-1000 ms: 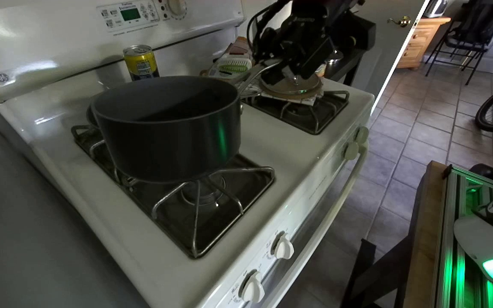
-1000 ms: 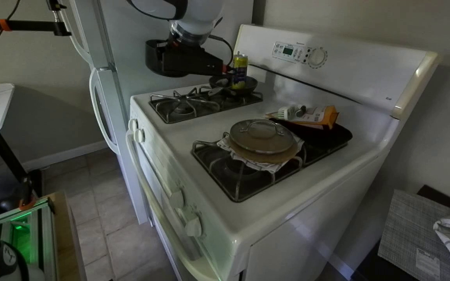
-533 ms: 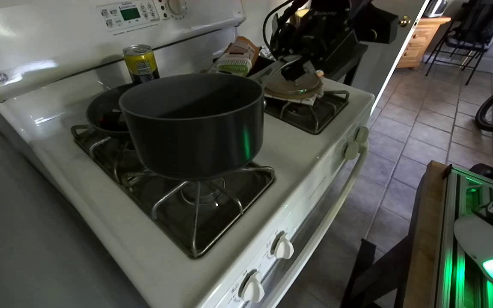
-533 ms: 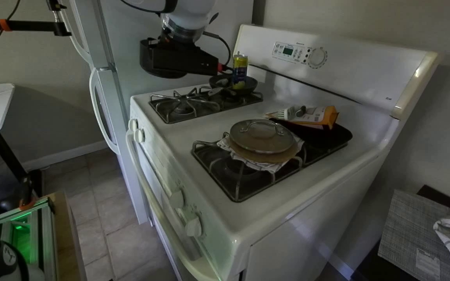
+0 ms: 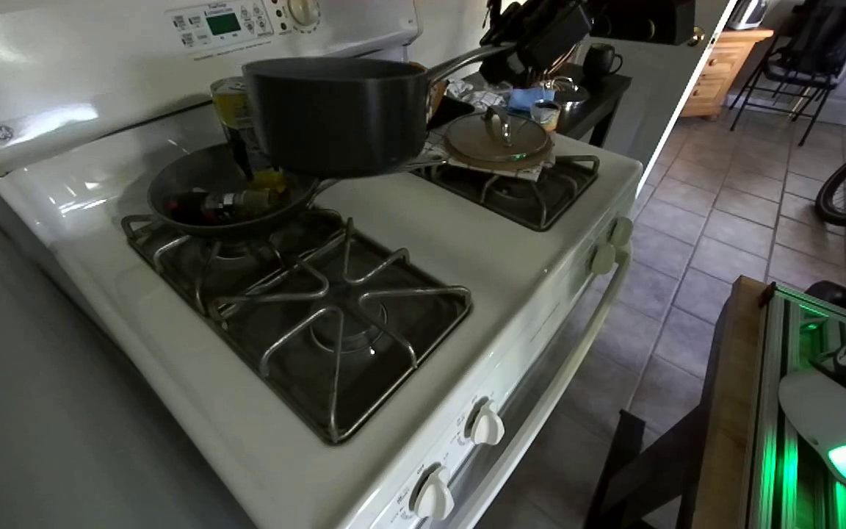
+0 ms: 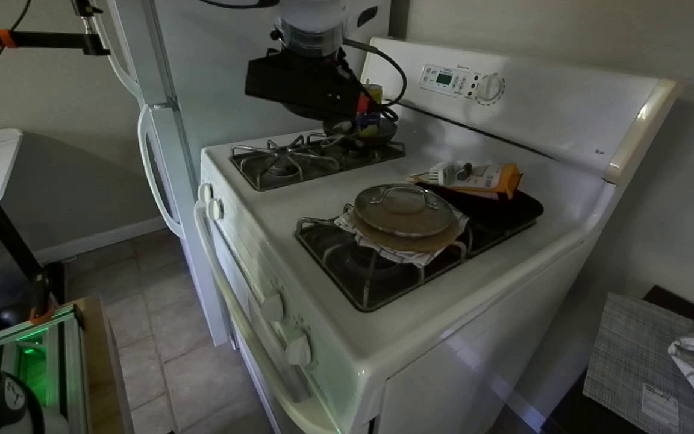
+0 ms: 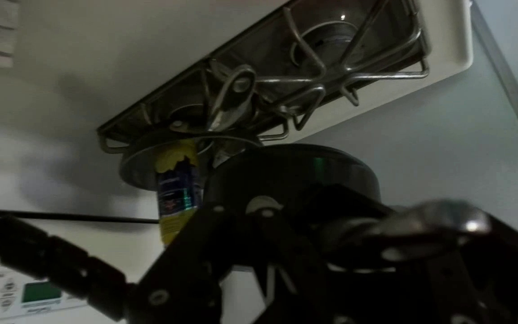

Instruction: Remove the pot from the stove

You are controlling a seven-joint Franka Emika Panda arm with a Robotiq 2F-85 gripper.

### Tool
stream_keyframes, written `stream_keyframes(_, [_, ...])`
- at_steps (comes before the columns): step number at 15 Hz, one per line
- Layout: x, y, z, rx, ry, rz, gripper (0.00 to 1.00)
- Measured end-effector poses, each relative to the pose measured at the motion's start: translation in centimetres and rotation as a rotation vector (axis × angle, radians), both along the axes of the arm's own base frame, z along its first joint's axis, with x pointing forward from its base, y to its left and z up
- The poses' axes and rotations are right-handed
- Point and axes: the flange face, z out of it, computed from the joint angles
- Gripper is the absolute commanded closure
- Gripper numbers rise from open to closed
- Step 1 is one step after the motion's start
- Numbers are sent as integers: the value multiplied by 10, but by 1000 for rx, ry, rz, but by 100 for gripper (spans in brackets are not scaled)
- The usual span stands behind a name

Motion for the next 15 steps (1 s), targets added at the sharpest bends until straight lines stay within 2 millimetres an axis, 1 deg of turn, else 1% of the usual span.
stream_keyframes(2, [-4, -19, 8, 10, 9, -101, 98])
stream_keyframes(4, [-8, -39, 12, 11, 33, -212, 98])
stream_keyframes(7, [-10, -66, 7, 18, 68, -379, 98])
stream_keyframes(8, [-10, -73, 5, 23, 77, -434, 90])
stream_keyframes(10, [-10, -77, -3, 15, 92, -445, 90])
stream_keyframes(11, [-9, -77, -6, 13, 99, -442, 98])
stream_keyframes(13, [-8, -74, -11, 10, 110, -435, 98])
stream_keyframes(15, [-5, -74, -20, 9, 134, -476, 98])
